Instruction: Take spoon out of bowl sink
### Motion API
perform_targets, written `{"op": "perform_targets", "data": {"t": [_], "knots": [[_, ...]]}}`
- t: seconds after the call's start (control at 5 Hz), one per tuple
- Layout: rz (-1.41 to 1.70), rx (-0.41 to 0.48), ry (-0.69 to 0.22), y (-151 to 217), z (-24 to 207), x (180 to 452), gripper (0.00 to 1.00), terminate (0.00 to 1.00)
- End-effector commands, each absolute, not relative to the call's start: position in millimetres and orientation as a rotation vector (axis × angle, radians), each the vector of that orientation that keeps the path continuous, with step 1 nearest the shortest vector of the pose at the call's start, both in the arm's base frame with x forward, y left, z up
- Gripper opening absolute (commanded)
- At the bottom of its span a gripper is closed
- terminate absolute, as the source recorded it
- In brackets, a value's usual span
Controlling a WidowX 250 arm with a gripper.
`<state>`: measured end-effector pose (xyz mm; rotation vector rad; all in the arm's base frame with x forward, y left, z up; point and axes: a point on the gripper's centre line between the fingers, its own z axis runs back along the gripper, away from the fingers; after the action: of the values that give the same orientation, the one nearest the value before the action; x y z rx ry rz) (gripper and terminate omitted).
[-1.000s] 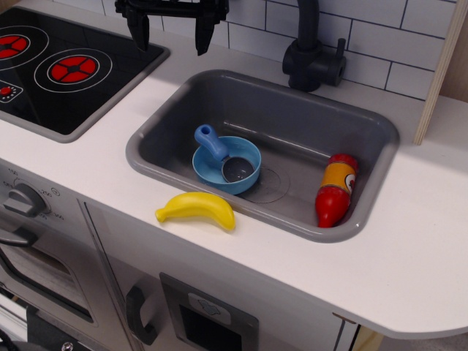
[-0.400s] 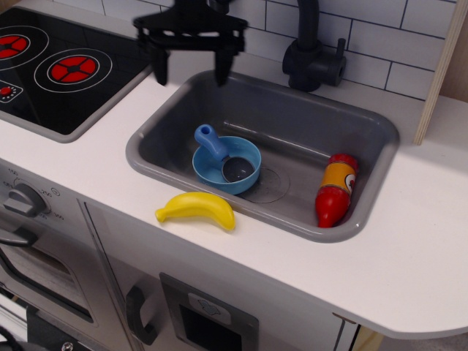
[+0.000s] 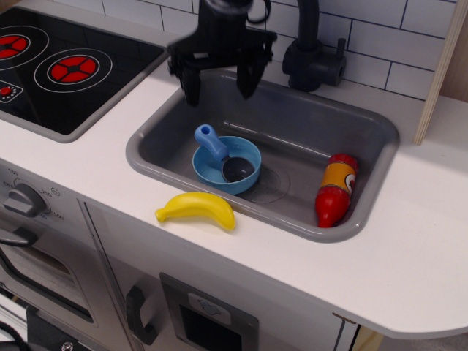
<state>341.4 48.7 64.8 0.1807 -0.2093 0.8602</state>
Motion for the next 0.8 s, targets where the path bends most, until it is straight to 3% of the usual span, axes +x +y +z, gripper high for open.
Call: {"op": "perform_targets", "data": {"t": [0.0,0.6], "knots": [[0.876,0.190,-0.265,55.2,44.7,348.5,1.00,0.00],[0.970,0.233,-0.304,63.4,20.3,344.1,1.00,0.00]]}}
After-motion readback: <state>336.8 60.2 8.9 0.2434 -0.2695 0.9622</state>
